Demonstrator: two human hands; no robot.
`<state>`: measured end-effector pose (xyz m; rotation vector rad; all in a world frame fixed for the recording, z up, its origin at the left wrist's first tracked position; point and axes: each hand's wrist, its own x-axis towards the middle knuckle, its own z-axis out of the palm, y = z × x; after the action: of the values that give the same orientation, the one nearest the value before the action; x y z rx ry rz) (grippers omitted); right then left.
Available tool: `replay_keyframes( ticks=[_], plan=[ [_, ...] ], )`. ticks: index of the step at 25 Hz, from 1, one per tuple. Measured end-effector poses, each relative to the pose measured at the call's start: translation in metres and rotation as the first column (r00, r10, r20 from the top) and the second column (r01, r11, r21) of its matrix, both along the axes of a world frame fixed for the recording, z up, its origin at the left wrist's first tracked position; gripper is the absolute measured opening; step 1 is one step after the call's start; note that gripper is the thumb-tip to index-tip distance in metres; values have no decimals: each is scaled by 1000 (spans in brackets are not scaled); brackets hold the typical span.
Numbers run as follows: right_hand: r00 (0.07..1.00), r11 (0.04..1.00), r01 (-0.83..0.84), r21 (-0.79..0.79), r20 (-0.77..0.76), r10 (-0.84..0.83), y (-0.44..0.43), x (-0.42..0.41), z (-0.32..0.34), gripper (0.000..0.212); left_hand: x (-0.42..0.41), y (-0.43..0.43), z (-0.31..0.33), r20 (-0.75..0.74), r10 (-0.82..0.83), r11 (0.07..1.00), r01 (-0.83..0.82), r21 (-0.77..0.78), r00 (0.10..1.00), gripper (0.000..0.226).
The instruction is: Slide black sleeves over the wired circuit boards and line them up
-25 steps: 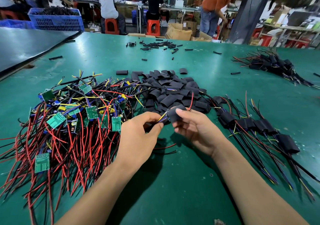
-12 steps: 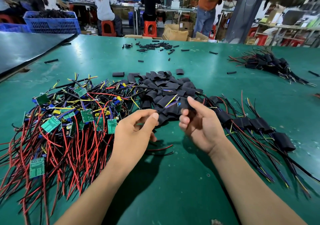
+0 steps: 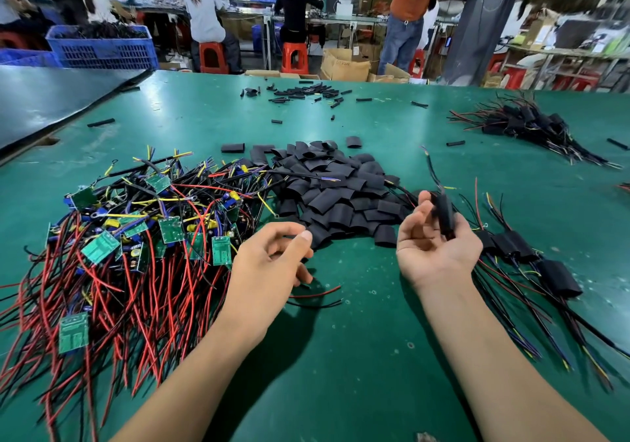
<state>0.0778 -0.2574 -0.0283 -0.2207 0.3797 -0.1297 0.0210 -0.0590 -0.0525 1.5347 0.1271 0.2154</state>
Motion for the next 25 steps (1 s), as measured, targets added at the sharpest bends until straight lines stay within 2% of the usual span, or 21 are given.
replay_keyframes(
  ticks=[4, 8, 10, 12, 14, 18, 21, 23, 25],
  plan=[
    [999, 992, 24, -121, -18, -26, -1, 1, 1, 33, -1, 0, 0, -5, -5, 998, 6, 55, 1000, 9],
    [995, 958, -22, -285, 89, 50, 5, -1, 8, 28, -2, 0, 1, -18, -12, 997, 13, 81, 1000, 9],
    [992, 912, -24, -410, 102, 71, 8, -1, 12, 21, -2, 0, 1, -21, -11, 996, 13, 93, 1000, 10],
    [998, 848, -13, -530, 51, 47, 14, -1, 11, 15, -2, 0, 2, -24, -8, 995, 10, 103, 1000, 10],
    [999, 813, -1, -582, -34, -24, 18, 1, 7, 10, -3, 1, 2, -26, -7, 992, 11, 124, 1000, 10],
    [985, 893, 21, -450, -142, -94, 8, 5, 1, 19, -4, 0, 4, -31, -6, 990, 11, 144, 1000, 11],
    [985, 947, 46, -319, -144, -96, 1, 5, -2, 32, -4, -1, 5, -40, 1, 986, 5, 165, 999, 12],
    [981, 955, 97, -282, -133, -139, 0, 5, -4, 42, -5, -1, 5, -41, 0, 986, 7, 168, 999, 11],
    [980, 951, 123, -284, -115, -161, 1, 6, -6, 43, -5, -2, 6, -42, 1, 985, 7, 172, 999, 11]
  ],
)
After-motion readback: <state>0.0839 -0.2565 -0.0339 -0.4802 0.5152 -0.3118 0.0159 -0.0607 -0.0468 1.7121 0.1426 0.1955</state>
